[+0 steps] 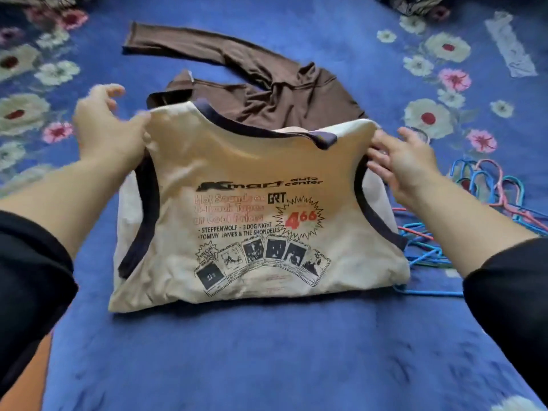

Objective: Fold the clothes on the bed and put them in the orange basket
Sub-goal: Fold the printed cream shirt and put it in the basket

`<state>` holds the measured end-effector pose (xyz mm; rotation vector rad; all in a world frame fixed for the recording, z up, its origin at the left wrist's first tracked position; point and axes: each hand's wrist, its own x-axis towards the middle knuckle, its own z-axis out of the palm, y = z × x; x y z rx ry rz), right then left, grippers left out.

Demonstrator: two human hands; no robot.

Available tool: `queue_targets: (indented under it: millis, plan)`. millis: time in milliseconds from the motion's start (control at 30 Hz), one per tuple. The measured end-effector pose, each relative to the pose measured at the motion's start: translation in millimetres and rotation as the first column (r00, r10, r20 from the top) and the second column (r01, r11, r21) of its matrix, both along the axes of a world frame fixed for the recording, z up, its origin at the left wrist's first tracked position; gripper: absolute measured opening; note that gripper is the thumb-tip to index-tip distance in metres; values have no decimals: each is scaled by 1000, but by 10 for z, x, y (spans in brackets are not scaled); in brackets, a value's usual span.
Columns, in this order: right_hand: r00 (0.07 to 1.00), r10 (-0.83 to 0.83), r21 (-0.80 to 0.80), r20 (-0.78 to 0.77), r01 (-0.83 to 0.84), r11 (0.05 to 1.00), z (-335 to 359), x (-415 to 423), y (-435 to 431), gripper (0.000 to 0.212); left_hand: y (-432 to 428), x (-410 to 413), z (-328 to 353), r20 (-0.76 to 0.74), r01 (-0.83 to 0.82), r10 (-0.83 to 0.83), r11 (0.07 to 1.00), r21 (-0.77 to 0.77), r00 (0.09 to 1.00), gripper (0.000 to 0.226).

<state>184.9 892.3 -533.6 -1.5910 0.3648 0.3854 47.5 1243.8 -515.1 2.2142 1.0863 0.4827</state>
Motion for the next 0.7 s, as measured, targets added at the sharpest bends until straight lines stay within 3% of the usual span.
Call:
queue_targets:
  millis: [67,200,267,367,467,533,633,700]
  plan:
    - [998,66,-183,-18,-68,981,-135,-82,24,65,-176,-142,-223,-171,28,-21,999,35,985,51]
    - [942,336,-635,-9,-265,725,-424,-577,-239,26,-624,-856,-716,-437,52,-64,998,-40,897,64]
    - [919,395,-754,-7,-264,601,-506,-828,-471,22,-729,-1265,-899,-530,-29,-12,997,-68,848,71]
    - [933,360,-841,3,-192,506,-621,-1105,-787,34,-751,-1699,-1020,-548,-83,41,995,-51,835,61]
    - [984,134,-829,-114,-169,534,-661,-1348,-962,54,-731,-1925,-966,-532,-3,-1,1000,-7,847,37]
    - [974,-33,-737,-223,-147,659,-675,-1418,-967,54,-702,-1972,-914,-543,39,-43,999,-18,839,27]
    - [954,-125,-649,-274,-87,756,-782,-1440,-999,51,-600,-2086,-880,-596,-49,-51,987,-150,802,39]
    - [961,-157,-590,-228,-8,808,-790,-1409,-997,30,-563,-2155,-882,-558,-103,-89,947,-304,825,47]
